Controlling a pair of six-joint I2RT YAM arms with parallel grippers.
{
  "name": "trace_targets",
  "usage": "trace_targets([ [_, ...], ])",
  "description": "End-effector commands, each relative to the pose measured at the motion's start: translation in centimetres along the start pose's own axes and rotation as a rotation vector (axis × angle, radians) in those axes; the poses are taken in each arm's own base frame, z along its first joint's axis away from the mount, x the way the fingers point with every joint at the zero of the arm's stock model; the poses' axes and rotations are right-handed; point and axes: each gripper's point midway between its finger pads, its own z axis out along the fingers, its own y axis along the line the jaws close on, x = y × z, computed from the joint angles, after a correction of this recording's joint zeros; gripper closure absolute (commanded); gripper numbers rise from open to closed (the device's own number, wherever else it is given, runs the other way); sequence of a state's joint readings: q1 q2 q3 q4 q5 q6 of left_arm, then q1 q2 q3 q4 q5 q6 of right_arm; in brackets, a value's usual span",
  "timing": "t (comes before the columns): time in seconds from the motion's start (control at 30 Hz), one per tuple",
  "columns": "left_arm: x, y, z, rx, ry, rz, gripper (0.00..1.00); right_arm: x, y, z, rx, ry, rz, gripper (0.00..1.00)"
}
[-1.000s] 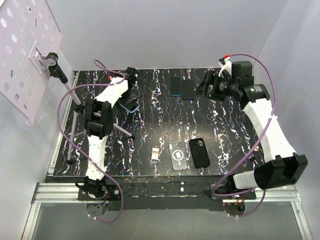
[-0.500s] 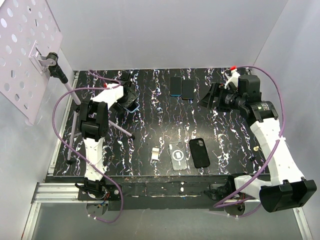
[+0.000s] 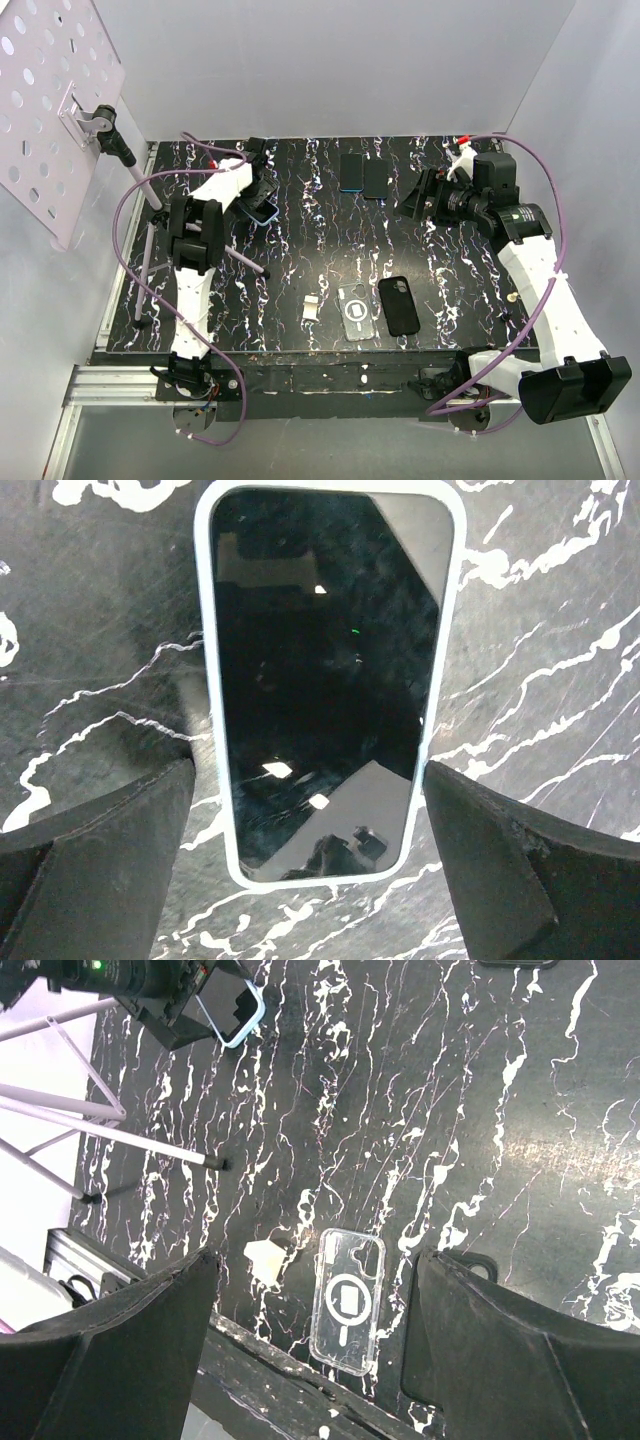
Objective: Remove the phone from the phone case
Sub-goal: Pick up the phone at the center of the board.
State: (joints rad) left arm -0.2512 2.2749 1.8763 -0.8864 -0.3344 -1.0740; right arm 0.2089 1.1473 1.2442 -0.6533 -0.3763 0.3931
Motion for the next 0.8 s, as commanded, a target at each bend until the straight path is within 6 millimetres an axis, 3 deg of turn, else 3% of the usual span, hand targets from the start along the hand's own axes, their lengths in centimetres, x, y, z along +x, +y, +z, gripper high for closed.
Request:
trace_targets([
  [0.0, 0.5, 3.0, 1.6, -0.222, 0.014, -0.011, 0.02, -0.3, -0.1, 0.2, -0.010, -0.022, -0.020, 0.14],
  [0.1, 1.0, 4.0, 1.7, -0.323, 0.056, 0.011, 0.02, -0.3, -0.1, 0.2, -0.010, -0.026, -0.021, 0.14],
  [0.27, 2.7, 4.8, 2.8, -0.343, 0.107, 0.034, 0.05, 0.1, -0.1, 0.1, -0.014, -0.018, -0.013, 0.14],
  [0.3, 2.8, 4.7, 3.1, -0.328, 0.111, 0.042, 0.11, 0.2, -0.1, 0.0, -0.010, -0.022, -0.011, 0.14],
  [0.4, 3.2, 3.8, 3.2, -0.248, 0.128, 0.076, 0.54, 0.3, -0.3, -0.6, 0.007, -0.035, -0.018, 0.14],
  [0.43, 3.3, 3.3, 3.1, -0.213, 0.130, 0.088, 0.63, 0.3, -0.4, -0.7, 0.015, -0.040, -0.019, 0.14],
  [0.47, 3.2, 2.5, 2.6, -0.162, 0.130, 0.115, 0.69, 0.4, -0.5, -0.9, 0.021, -0.041, -0.019, 0.14],
  [0.5, 3.1, 1.1, 2.0, -0.085, 0.122, 0.147, 0.83, 0.5, -0.5, -1.1, 0.026, -0.043, -0.019, 0.14],
  [0.57, 3.4, -1.8, -0.2, 0.097, 0.108, 0.224, 0.96, 0.9, -0.9, -1.1, 0.043, -0.038, -0.014, 0.14],
  [0.6, 4.1, -2.5, -0.9, 0.170, 0.103, 0.273, 0.97, 1.3, -1.2, -1.1, 0.051, -0.029, -0.011, 0.14],
  [0.7, 4.6, -6.1, -5.3, 0.414, 0.062, 0.403, 0.98, 2.5, -2.1, -0.8, 0.072, -0.013, 0.001, 0.14],
  [0.77, 5.5, -7.2, -8.0, 0.509, 0.070, 0.455, 1.00, 3.3, -2.5, -0.5, 0.077, -0.003, 0.013, 0.14],
])
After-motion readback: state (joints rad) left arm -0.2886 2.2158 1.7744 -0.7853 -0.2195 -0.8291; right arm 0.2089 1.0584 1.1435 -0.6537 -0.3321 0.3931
